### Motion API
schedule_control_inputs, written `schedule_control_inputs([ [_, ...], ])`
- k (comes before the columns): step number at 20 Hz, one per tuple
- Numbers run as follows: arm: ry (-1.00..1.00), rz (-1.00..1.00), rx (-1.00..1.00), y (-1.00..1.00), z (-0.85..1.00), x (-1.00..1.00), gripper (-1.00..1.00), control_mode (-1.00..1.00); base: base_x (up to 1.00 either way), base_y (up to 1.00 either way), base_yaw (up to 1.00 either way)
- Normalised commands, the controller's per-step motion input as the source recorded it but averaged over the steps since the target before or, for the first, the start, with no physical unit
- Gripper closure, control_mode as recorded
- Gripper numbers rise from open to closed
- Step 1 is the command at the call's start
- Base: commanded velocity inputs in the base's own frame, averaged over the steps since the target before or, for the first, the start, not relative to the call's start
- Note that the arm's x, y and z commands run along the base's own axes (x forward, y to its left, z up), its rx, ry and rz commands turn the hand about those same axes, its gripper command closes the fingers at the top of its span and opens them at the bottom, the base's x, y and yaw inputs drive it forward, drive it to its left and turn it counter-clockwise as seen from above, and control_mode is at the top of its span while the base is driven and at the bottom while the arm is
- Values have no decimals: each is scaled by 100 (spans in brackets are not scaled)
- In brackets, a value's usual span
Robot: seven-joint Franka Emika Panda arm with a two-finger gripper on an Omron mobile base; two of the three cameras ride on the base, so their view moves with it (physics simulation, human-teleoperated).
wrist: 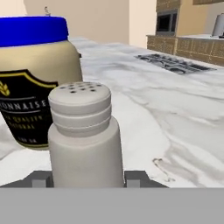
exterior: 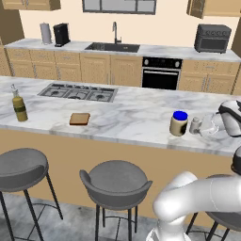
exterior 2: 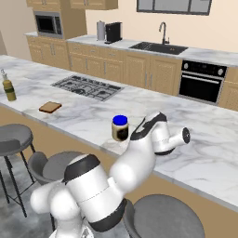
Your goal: Move the mayonnaise and shaker from the cabinet to the dining counter.
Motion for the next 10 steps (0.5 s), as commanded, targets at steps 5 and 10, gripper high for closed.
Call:
schedule_control_inputs([
  [5,-5,0,0,-1,-13,-4,-100,-100,0,0,0],
  [10,-8,0,0,0,-1,-8,-100,-100,0,0,0],
])
